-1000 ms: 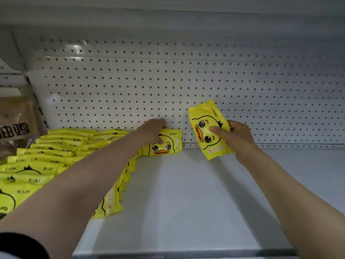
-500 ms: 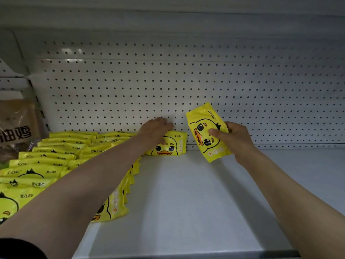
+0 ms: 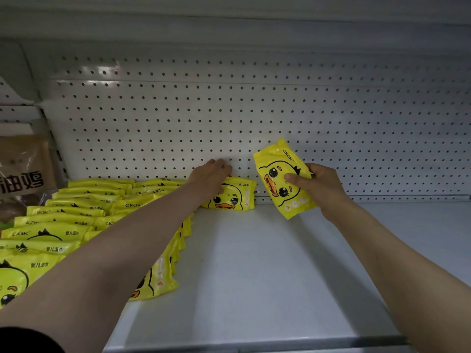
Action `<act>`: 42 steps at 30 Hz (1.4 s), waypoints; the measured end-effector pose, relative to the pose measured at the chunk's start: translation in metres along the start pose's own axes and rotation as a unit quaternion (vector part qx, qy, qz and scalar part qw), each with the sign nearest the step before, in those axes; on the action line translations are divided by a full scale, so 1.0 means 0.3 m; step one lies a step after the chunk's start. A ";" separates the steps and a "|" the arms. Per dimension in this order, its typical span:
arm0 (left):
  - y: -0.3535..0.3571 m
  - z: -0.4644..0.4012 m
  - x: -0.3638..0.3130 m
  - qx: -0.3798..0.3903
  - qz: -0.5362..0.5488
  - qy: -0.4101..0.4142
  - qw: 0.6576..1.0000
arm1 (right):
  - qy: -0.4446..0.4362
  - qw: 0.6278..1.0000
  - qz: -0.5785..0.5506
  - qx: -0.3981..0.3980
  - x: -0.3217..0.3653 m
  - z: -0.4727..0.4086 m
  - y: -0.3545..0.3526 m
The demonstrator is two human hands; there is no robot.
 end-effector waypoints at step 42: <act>-0.018 0.125 0.172 0.048 0.301 -0.069 0.950 | -0.163 0.896 0.355 0.211 0.019 -0.084 0.529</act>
Point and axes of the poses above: each hand's wrist, its own z-axis away from the middle knuckle, its own y-axis out of the palm, x = y × z, the point moved 9 cm from there along -z, towards the middle knuckle, and after that the axes turned 1 degree about -y, right-handed, at the moved point
